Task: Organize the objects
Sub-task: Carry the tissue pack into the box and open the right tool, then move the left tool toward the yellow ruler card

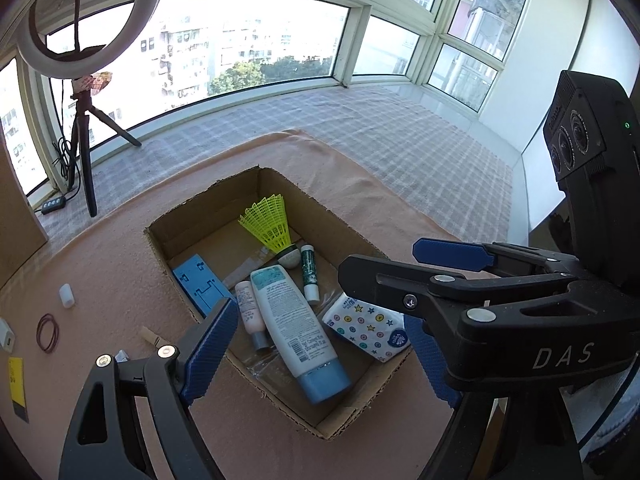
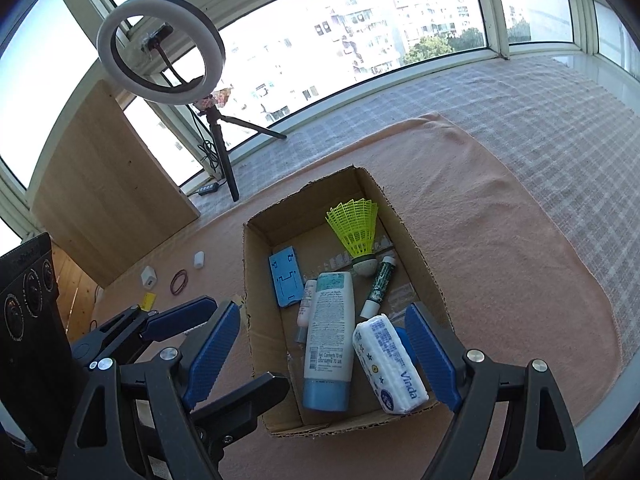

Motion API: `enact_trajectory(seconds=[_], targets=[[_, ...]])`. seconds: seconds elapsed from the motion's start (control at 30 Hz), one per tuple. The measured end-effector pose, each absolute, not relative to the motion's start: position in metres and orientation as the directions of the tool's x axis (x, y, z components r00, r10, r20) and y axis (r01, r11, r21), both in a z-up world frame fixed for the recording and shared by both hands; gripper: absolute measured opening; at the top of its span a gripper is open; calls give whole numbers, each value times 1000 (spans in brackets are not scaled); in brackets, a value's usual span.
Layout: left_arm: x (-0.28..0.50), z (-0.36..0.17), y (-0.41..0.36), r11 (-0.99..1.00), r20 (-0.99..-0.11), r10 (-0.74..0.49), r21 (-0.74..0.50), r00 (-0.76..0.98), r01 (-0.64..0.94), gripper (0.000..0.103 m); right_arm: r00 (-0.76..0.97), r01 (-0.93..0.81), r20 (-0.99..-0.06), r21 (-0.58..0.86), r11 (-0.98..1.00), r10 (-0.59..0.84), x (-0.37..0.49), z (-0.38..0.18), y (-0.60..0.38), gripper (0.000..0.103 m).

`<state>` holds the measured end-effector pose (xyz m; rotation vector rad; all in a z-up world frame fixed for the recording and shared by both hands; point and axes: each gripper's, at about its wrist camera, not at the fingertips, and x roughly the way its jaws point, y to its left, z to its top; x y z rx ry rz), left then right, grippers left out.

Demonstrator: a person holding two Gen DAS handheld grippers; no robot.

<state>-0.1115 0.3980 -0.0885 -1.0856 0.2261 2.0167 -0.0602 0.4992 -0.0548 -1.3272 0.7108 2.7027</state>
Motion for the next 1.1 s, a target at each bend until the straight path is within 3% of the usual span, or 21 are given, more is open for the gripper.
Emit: enact_trajectory(seconds=[0.5, 1.1], targets=[[-129, -99, 329, -744, -782, 516, -209, -349, -635, 87, -614, -233, -768, 397, -888, -182, -68, -66, 473, 82], [-179, -146, 138, -916, -855, 301, -137, -421, -376, 87, -560, -66, -800, 302, -951, -215, -79, -75, 362, 82]])
